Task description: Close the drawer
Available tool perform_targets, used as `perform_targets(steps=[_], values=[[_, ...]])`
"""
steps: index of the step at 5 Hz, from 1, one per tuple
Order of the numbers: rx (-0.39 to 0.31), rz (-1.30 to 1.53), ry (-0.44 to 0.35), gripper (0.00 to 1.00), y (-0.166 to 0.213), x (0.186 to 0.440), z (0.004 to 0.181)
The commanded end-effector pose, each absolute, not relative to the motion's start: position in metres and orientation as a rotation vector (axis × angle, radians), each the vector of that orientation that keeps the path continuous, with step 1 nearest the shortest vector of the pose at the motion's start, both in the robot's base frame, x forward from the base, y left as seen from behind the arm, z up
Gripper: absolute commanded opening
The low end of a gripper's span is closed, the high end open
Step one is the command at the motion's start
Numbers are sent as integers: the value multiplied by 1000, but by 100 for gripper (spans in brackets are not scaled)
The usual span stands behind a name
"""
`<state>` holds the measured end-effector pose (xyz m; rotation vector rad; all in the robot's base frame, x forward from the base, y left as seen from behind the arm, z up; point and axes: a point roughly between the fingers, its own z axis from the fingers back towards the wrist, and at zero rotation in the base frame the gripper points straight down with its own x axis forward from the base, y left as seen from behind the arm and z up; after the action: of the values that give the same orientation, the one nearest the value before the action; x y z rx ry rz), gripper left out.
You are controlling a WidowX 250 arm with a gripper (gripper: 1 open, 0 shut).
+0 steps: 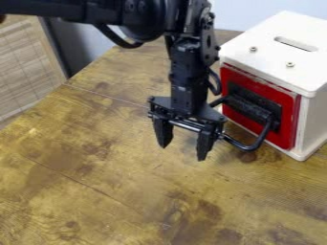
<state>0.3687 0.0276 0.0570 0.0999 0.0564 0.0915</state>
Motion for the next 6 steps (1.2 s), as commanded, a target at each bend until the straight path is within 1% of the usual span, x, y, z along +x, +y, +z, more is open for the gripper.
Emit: perform_targets(steps=[1, 6], values=[[109, 79, -7, 100, 27, 379, 78], [99, 68, -18, 100, 20, 375, 79]])
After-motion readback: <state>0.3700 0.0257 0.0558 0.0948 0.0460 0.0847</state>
